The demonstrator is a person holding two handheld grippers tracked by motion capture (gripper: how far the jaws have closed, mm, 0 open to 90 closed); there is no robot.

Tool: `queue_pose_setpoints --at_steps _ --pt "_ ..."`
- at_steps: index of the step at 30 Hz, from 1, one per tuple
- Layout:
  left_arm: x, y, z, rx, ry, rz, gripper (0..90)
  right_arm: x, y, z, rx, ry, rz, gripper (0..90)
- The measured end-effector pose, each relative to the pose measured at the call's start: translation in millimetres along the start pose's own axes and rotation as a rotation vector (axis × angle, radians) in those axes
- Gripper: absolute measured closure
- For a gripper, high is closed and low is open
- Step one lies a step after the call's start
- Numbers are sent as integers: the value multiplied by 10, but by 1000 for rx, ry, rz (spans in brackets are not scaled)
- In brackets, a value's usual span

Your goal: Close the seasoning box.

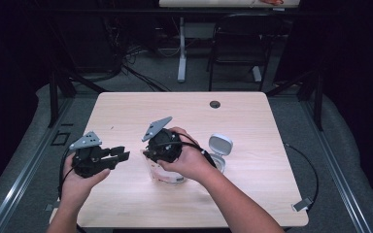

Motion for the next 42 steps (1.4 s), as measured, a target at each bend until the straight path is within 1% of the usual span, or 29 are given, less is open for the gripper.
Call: queue_pose_setpoints --at_steps 10,20,27,29,31,34,39,42 --pt "-2 -14 6 -5 0 2 665 17 -41 18 -21 -2 -6 781" --pt "-12 -17 15 -5 4 -1 664 29 -59 42 -43 3 -23 786" --pt "-14 -18 18 -6 6 1 663 38 -58 50 -49 7 -27 781" --pt "-14 -18 19 -6 6 0 662 38 -56 54 -45 0 -32 773" --pt "-18 -14 18 -7 3 1 662 39 -45 61 -49 5 -37 766" --pt "-18 -12 18 -5 5 0 662 34 -31 66 -52 14 -30 747" --pt "-16 -21 19 -5 9 0 661 41 -17 83 -62 24 -32 740" --pt "-19 -24 19 -6 6 2 661 43 -12 95 -69 31 -25 735"
Point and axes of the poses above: each handheld gripper's, and its own axes: y roughly backward along the jaws, z roughly out of its underside, x roughly to its right, the point moved 5 cm from there along -y, roughly forward along the jaws, and after that the axes turned 12 degrees about z, right-handed, at the moved point
